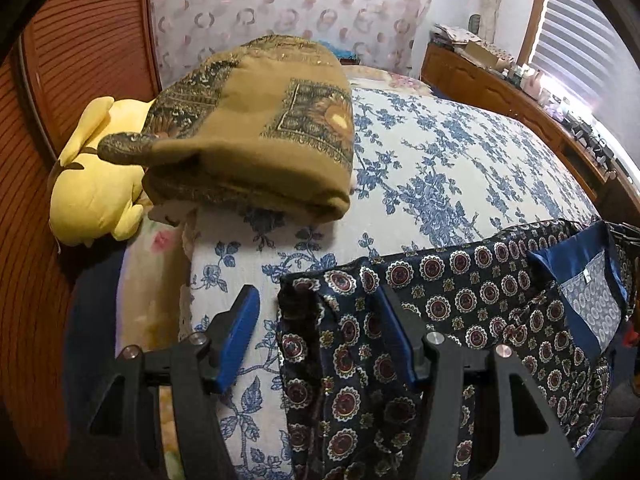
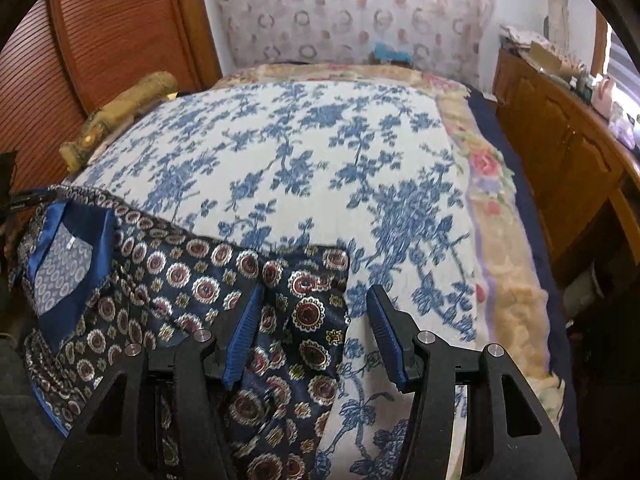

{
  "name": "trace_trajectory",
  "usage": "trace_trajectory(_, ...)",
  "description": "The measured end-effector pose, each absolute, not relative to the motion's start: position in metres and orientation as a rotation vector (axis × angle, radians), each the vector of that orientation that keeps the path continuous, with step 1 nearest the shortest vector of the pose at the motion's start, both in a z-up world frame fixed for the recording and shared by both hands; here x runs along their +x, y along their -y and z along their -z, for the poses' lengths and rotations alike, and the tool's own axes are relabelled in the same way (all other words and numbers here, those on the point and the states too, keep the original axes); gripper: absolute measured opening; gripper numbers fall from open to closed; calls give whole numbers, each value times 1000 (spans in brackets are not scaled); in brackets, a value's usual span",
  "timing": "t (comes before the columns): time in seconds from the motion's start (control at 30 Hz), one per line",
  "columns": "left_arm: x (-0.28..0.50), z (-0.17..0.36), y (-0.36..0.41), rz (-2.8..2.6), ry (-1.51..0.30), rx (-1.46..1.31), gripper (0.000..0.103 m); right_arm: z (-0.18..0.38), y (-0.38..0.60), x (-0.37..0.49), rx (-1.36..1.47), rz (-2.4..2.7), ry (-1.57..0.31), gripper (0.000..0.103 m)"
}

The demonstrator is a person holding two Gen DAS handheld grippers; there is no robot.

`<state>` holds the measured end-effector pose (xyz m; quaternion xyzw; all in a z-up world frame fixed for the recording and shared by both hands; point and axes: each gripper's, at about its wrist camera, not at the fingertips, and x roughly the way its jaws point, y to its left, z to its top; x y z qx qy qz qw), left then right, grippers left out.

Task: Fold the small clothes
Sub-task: 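Lift the shirt with both grippers and fold it over toward the collar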

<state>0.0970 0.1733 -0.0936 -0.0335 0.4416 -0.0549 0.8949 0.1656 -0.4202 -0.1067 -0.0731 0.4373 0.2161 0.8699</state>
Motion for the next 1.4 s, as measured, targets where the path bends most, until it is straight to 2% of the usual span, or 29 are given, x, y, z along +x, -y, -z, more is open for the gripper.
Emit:
trace_trajectory(0.4,95,99,-166,99,-900,-20,59,111,407,160,-203,-436,-890,57)
trace_trajectory(0.43,95,98,-166,103,-898,-21,55,110,407,158,-206,-436,-885,56)
trace_trajectory(0.47,94,98,-165,116,-893,-22,49,110,407,155,-206,-443,-883,50)
trace_trajectory(0.53,93,97,-161,123,-893,-16,43,109,405,151,-217,-455,-882,44)
trace_trajectory(0.57,92,97,-160,136,-890,-17,35,110,404,149,-225,-460,-881,38)
trace_trajectory(0.6,91,96,-158,148,-888,-21,29,111,402,147,-231,-470,-883,27)
trace_trajectory(0.63,90,96,-157,161,-885,-28,15,111,402,145,-234,-478,-879,20)
trace_trajectory(0.67,87,94,-154,166,-878,-30,10,110,402,143,-237,-483,-870,8)
trace_trajectory(0.73,81,88,-150,169,-859,-26,6,104,403,137,-232,-490,-845,5)
trace_trajectory(1.13,19,-39,-135,231,-536,-30,4,3,415,87,-192,-460,-534,2)
trace_trajectory(1.4,-4,-153,-132,237,-321,39,4,-100,426,59,-247,-397,-288,1)
